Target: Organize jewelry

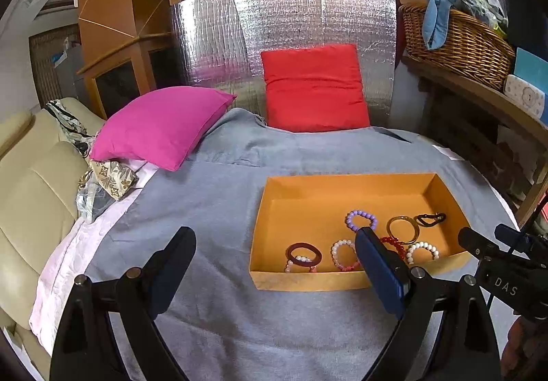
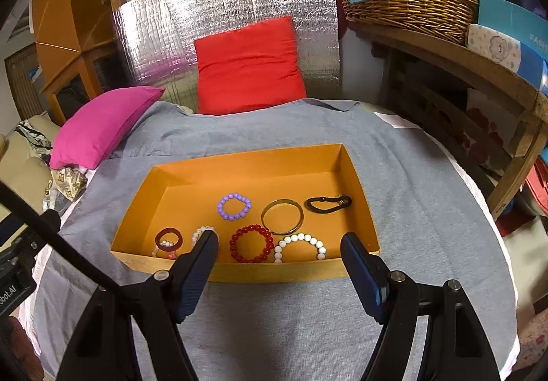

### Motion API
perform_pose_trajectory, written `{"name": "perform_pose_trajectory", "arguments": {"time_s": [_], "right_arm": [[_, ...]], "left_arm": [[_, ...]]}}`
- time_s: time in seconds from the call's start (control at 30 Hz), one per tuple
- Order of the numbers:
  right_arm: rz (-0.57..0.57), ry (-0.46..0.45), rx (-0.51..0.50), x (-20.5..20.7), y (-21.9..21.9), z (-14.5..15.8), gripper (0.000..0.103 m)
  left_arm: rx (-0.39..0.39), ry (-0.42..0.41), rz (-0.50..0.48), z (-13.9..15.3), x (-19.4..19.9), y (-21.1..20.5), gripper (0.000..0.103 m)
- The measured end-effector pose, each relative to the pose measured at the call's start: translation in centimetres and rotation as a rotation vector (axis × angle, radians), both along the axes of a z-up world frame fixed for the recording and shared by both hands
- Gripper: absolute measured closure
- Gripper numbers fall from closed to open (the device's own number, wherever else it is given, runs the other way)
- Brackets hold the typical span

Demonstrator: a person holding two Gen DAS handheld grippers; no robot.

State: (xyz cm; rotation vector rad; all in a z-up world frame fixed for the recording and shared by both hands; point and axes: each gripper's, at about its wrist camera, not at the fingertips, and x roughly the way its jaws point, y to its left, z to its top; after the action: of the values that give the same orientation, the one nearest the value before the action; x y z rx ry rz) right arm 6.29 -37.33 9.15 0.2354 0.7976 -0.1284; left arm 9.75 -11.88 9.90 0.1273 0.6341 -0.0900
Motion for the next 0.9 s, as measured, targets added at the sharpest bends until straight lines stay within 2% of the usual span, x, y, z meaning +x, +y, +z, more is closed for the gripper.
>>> {"name": "perform_pose_trajectory", "arguments": {"time_s": [0.9], "right_arm": [[0.010, -0.018, -0.028, 0.1, 1.2, 1.2, 0.026]], "left_arm": [[-0.022, -0.024, -0.013, 0.7, -0.3, 0.9, 0.009]]}}
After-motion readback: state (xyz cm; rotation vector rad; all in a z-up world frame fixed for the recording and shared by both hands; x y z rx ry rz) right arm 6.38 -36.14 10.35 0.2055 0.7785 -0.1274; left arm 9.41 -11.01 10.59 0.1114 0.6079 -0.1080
